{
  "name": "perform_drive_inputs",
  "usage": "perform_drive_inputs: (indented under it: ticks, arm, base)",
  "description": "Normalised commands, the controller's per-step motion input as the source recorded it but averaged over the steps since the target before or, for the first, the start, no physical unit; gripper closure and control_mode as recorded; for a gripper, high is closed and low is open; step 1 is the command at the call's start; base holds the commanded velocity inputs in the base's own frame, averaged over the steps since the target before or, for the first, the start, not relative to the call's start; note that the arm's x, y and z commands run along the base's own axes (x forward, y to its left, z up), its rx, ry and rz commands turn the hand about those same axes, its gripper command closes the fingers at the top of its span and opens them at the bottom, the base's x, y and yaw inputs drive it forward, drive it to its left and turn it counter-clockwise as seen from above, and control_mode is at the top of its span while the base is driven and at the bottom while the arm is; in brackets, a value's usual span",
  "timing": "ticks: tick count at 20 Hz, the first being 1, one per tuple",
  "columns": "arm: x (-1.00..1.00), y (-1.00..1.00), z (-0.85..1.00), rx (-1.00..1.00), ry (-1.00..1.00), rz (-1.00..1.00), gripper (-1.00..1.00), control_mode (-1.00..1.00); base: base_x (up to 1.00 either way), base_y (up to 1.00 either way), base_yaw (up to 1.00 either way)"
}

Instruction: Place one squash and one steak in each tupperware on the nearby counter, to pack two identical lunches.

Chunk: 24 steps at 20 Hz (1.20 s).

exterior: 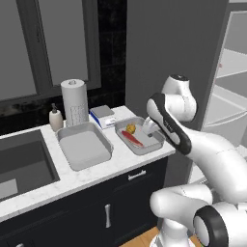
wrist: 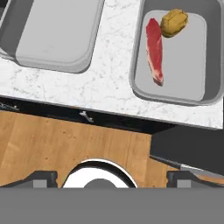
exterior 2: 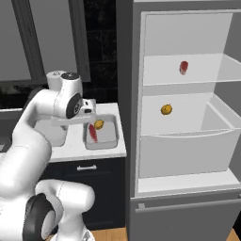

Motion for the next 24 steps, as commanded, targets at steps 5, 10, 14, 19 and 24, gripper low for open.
perform_drive_inputs:
  ticks: [5, 10, 14, 19, 24]
  arm:
    - [-1.0, -0.23, 0.4, 0.02, 0.0, -0.06, -1.0, -1.0]
    - [-1.0, -0.2, 0.18, 0.01, 0.0, -0.04, -1.0, -1.0]
    - [-0.18, -0.05, 0.0, 0.0, 0.0, 0.0, -1.0, -1.0]
    - [0.0, 0.0, 0.0, 0.0, 0.0, 0.0, -1.0, -1.0]
    - [0.0, 0.0, 0.0, 0.0, 0.0, 0.0, -1.0, 1.0]
  base:
    - [0.0, 0.0, 0.0]
    - [0.0, 0.0, 0.0]
    - [0.0, 0.0, 0.0]
    - [0.0, 0.0, 0.0]
    - [-0.79, -0.5, -0.16]
